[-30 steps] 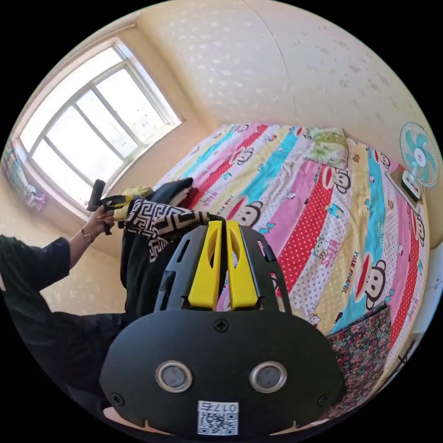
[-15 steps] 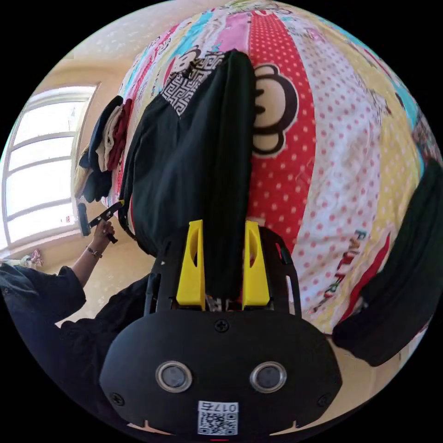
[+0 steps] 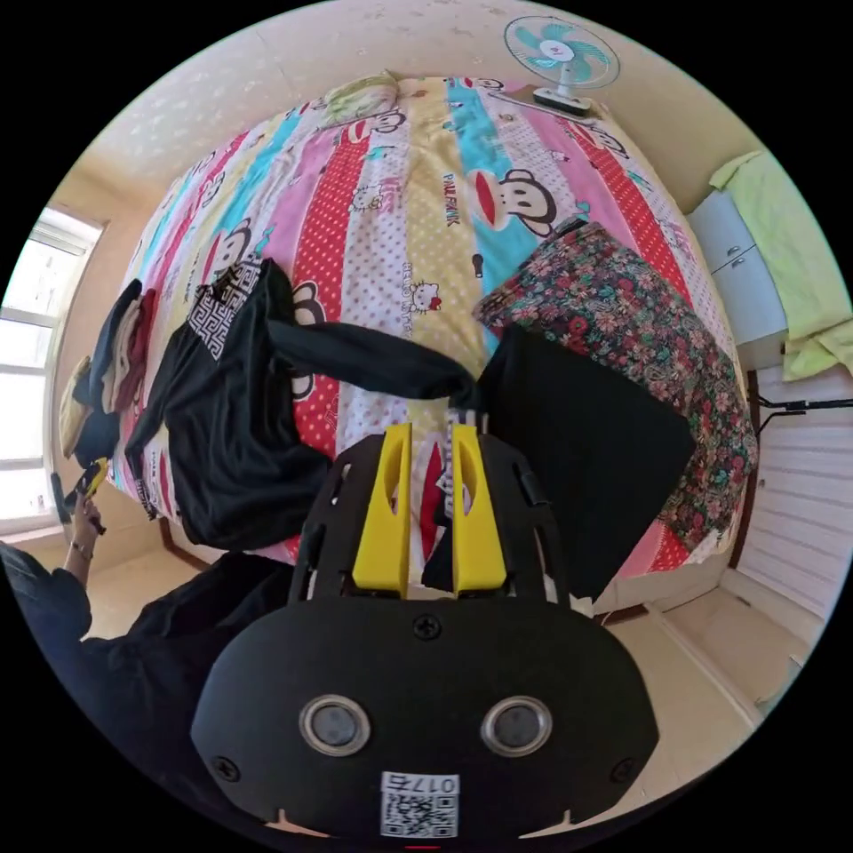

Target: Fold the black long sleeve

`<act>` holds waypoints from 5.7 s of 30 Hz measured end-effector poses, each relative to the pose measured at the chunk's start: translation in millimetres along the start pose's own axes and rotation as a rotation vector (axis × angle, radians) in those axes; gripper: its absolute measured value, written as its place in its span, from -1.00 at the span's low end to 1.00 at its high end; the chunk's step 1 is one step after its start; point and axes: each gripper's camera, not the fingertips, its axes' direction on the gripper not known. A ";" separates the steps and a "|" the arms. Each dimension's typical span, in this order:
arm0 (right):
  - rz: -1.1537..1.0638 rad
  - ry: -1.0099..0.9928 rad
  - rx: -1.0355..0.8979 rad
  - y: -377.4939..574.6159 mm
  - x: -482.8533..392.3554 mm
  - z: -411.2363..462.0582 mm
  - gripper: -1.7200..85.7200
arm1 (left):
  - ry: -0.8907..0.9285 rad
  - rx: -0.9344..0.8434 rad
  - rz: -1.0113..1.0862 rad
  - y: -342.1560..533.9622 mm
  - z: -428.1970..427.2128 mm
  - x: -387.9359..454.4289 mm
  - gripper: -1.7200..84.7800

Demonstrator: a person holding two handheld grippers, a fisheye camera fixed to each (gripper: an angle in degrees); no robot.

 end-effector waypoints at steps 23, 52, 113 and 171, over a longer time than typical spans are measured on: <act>-0.066 -0.383 -0.563 84.6 -35.2 29.8 -0.80 | 0.060 -0.645 -0.058 138.2 54.8 16.8 -0.82; 0.583 -0.096 -0.047 -14.0 375.1 -239.9 -0.77 | 0.198 -0.551 -0.133 131.6 -19.4 29.0 -0.77; -0.598 -0.579 -0.301 220.0 -353.8 393.5 -0.86 | 0.115 0.048 -0.500 93.2 -248.8 -278.4 -0.67; -0.142 -0.248 -0.300 309.2 179.8 174.7 -0.73 | 0.212 -0.485 0.280 288.7 51.2 36.0 -0.57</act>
